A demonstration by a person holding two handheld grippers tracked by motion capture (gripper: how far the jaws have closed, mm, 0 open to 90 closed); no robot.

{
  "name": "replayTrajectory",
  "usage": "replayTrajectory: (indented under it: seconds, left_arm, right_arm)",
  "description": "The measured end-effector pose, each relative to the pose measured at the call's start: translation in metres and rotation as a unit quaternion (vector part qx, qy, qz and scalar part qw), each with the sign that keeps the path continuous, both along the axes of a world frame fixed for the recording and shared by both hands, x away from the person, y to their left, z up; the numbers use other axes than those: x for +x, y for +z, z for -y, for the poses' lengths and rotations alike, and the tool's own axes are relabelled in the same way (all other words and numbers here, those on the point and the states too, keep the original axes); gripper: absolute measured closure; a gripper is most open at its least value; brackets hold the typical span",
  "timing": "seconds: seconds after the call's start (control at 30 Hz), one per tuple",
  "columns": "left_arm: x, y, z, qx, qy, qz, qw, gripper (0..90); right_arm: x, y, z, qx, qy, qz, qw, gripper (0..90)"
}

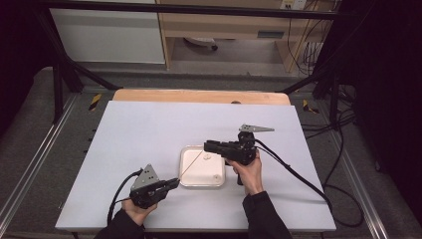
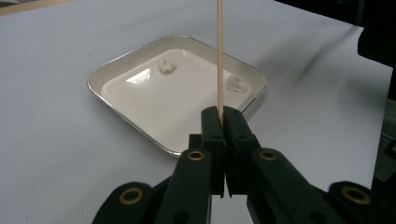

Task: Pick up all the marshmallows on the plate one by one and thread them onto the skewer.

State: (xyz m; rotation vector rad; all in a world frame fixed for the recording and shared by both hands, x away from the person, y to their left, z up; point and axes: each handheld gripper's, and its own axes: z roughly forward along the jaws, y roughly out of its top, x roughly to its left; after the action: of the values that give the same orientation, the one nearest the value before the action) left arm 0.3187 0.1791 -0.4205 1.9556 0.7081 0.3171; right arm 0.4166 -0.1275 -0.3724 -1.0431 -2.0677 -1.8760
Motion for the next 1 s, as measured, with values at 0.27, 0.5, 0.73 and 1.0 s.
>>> replayTrajectory:
  seconds: [0.27, 0.5, 0.73, 1.0]
  left_arm:
    - [-0.001, 0.0, 0.001, 0.0, -0.002, 0.003, 1.0, 88.3]
    - [-0.001, -0.001, 0.001, 0.001, -0.002, 0.005, 1.0, 88.3]
    - [-0.002, -0.001, 0.002, 0.001, -0.002, 0.006, 1.0, 88.4]
    - [-0.002, -0.002, 0.003, 0.003, -0.003, 0.003, 1.0, 88.5]
  right_arm:
    - [0.0, -0.002, -0.002, 0.005, 0.009, -0.004, 0.9999, 72.0]
    - [-0.001, -0.008, -0.006, 0.006, 0.02, -0.013, 0.9997, 72.2]
    - [-0.003, -0.01, -0.008, 0.009, 0.024, -0.016, 0.9995, 73.1]
    - [-0.006, -0.015, -0.012, 0.006, 0.025, -0.018, 0.9995, 73.9]
